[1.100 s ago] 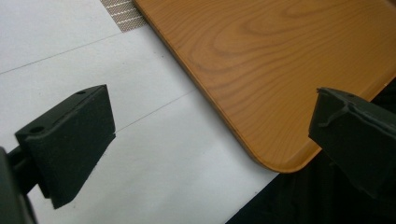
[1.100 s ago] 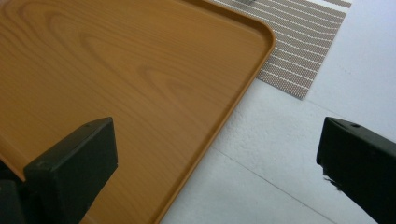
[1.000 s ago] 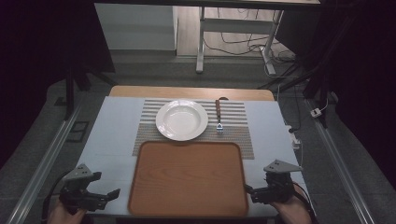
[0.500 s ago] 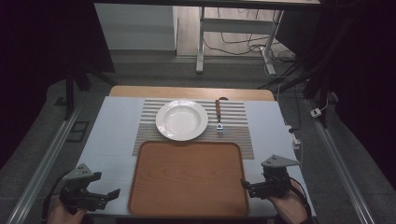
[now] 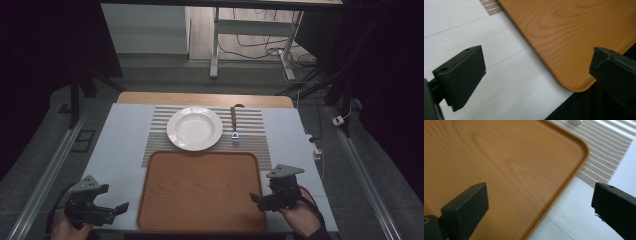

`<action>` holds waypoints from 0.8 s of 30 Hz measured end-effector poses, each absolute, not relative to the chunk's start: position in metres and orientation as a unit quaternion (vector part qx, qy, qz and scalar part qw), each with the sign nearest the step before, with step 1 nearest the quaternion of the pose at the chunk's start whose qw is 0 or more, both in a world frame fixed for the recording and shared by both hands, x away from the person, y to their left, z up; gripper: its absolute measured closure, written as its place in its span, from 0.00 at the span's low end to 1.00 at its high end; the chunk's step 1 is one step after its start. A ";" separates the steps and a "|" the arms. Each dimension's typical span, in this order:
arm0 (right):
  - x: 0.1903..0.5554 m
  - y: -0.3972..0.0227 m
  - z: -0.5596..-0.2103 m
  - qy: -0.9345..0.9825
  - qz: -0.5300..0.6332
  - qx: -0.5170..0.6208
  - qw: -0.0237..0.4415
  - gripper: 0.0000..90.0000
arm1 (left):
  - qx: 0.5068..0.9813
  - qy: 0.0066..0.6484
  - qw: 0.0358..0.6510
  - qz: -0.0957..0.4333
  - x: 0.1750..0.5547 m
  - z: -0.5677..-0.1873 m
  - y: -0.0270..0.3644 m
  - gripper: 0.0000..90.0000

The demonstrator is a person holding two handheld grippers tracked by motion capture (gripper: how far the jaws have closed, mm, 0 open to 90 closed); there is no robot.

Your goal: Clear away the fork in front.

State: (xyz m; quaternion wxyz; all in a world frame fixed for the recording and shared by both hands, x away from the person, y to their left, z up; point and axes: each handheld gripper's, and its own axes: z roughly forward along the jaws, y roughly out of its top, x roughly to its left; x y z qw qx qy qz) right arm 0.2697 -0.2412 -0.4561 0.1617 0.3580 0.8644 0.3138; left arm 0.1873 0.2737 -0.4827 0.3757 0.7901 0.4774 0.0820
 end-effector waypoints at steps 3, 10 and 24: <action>0.272 -0.236 -0.458 0.873 0.304 0.347 0.160 0.02 | 0.790 0.478 0.375 0.082 0.187 -0.483 0.274 0.00; 0.280 -0.223 -0.461 0.888 0.276 0.324 0.175 0.02 | 0.790 0.478 0.375 0.081 0.188 -0.483 0.273 0.00; 0.292 -0.187 -0.469 0.915 0.202 0.258 0.234 0.01 | 0.789 0.480 0.375 0.080 0.188 -0.483 0.274 0.00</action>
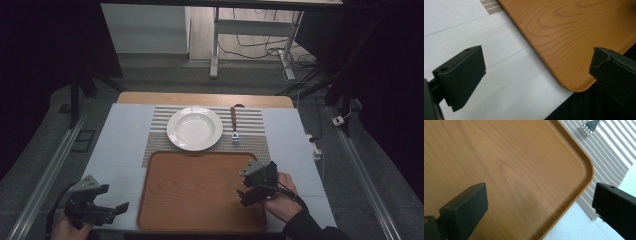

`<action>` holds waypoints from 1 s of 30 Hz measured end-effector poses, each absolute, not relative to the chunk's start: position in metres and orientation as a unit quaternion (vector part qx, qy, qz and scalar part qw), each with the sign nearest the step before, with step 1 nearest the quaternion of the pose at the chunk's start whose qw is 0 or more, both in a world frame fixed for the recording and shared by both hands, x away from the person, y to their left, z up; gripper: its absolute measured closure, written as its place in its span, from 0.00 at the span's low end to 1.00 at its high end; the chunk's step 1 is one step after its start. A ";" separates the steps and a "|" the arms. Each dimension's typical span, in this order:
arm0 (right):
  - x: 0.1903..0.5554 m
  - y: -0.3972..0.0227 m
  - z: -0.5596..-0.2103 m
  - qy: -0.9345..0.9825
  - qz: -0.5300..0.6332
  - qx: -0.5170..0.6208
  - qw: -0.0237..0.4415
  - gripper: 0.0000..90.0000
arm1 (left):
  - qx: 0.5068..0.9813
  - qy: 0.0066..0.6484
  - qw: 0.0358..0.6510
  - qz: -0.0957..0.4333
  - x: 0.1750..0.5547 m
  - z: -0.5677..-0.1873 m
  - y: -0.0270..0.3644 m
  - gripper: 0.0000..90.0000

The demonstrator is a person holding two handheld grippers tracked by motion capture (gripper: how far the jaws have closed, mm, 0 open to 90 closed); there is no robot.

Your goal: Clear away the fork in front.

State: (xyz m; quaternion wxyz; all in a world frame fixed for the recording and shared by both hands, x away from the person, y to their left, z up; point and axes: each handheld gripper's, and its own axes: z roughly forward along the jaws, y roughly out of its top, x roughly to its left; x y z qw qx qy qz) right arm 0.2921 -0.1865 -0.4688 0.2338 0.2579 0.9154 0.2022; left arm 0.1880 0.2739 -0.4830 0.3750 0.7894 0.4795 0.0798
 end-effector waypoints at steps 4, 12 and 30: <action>0.295 -0.177 -0.470 0.921 0.184 0.233 0.252 0.00 | 0.790 0.480 0.374 0.079 0.188 -0.483 0.274 0.00; 0.306 -0.164 -0.471 0.925 0.158 0.200 0.281 0.00 | 0.790 0.480 0.374 0.077 0.188 -0.483 0.274 0.00; 0.352 -0.149 -0.476 0.921 0.111 0.174 0.330 0.00 | 0.790 0.480 0.375 0.075 0.189 -0.484 0.274 0.00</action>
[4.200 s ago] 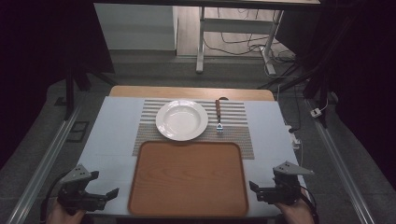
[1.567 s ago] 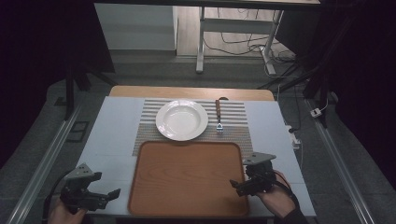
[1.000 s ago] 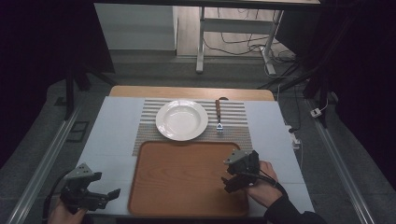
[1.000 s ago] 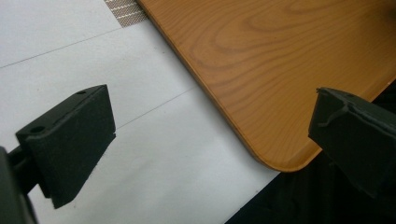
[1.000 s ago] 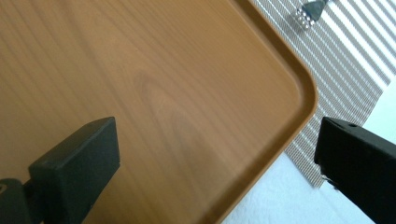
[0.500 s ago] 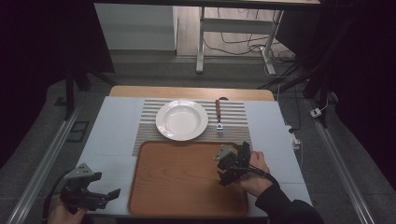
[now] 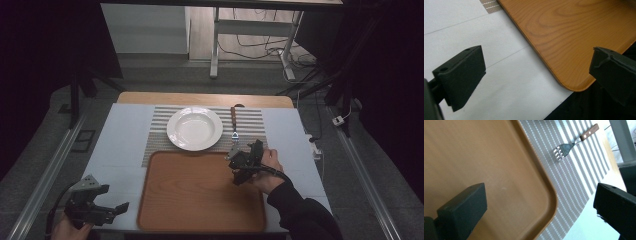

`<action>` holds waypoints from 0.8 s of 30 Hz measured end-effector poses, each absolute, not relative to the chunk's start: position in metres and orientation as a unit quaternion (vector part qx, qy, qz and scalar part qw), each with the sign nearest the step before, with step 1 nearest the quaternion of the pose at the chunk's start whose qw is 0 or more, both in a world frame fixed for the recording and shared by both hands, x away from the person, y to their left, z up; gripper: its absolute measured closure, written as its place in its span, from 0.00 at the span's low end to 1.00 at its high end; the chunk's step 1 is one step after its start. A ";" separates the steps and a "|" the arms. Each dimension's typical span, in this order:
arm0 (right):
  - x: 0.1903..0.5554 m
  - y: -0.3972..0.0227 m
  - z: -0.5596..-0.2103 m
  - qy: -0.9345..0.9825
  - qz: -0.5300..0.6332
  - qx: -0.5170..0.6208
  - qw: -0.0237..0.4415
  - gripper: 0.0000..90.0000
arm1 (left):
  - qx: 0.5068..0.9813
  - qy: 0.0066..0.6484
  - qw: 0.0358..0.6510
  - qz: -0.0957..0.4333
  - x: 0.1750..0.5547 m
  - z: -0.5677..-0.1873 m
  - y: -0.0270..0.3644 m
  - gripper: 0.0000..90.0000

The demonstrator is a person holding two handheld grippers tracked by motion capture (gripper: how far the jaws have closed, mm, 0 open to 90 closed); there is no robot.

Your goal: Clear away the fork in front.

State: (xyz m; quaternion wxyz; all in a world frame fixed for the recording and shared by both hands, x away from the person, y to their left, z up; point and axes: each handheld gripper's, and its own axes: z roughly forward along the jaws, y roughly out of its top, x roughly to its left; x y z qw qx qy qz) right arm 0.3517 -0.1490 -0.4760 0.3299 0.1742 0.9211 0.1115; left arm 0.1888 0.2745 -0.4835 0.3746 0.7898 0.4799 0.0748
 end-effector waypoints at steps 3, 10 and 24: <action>0.359 -0.146 -0.478 0.920 0.104 0.174 0.335 0.00 | 0.790 0.480 0.375 0.074 0.189 -0.484 0.275 0.00; 0.375 -0.147 -0.479 0.918 0.090 0.176 0.344 0.00 | 0.790 0.480 0.375 0.073 0.189 -0.484 0.275 0.00; 0.407 -0.137 -0.480 0.912 0.066 0.161 0.370 0.12 | 0.789 0.481 0.377 0.070 0.189 -0.484 0.276 0.00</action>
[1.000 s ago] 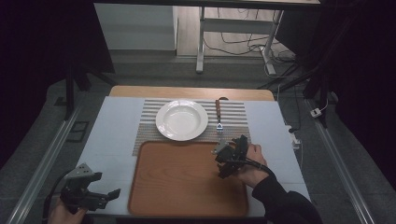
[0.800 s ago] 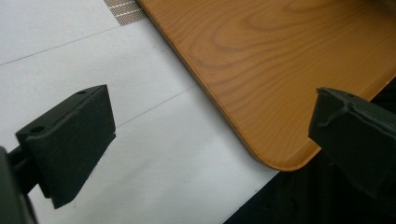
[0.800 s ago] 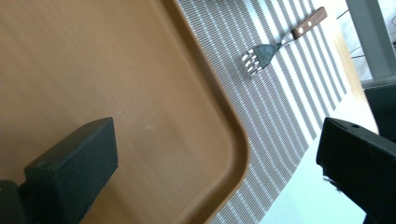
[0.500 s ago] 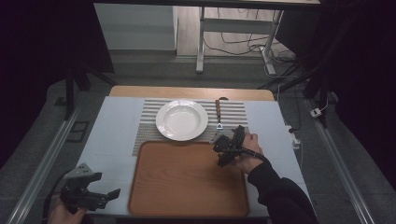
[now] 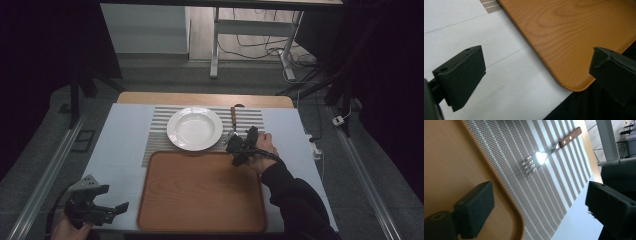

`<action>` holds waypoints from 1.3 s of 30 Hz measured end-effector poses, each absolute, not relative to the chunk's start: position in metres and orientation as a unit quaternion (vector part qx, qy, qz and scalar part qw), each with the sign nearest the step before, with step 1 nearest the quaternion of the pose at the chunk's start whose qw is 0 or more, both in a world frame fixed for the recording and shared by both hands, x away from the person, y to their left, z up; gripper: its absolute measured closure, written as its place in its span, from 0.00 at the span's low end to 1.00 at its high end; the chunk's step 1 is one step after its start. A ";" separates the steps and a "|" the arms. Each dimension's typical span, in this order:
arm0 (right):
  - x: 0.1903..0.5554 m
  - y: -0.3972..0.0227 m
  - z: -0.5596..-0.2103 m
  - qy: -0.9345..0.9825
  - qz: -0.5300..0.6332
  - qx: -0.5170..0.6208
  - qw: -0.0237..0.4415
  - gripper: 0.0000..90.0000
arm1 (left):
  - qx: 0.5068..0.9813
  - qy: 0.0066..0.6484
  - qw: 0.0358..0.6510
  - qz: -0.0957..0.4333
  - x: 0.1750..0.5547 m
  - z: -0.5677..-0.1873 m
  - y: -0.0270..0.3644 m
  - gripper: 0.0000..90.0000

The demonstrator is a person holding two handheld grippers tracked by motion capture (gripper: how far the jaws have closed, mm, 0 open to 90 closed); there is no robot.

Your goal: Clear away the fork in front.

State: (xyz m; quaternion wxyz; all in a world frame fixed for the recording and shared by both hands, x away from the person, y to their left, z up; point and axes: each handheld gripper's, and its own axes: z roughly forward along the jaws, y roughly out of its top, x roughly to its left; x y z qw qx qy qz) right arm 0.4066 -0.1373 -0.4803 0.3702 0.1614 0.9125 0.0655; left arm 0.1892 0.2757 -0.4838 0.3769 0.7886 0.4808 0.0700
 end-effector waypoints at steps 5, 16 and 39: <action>0.415 -0.132 -0.484 0.915 0.057 0.146 0.373 0.21 | 0.788 0.481 0.378 0.070 0.189 -0.484 0.276 0.00; 0.430 -0.122 -0.500 0.921 0.029 0.107 0.373 0.36 | 0.788 0.481 0.378 0.068 0.189 -0.484 0.276 0.00; 0.426 -0.112 -0.532 0.898 -0.035 0.009 0.438 0.99 | 0.790 0.479 0.376 0.068 0.189 -0.484 0.276 0.01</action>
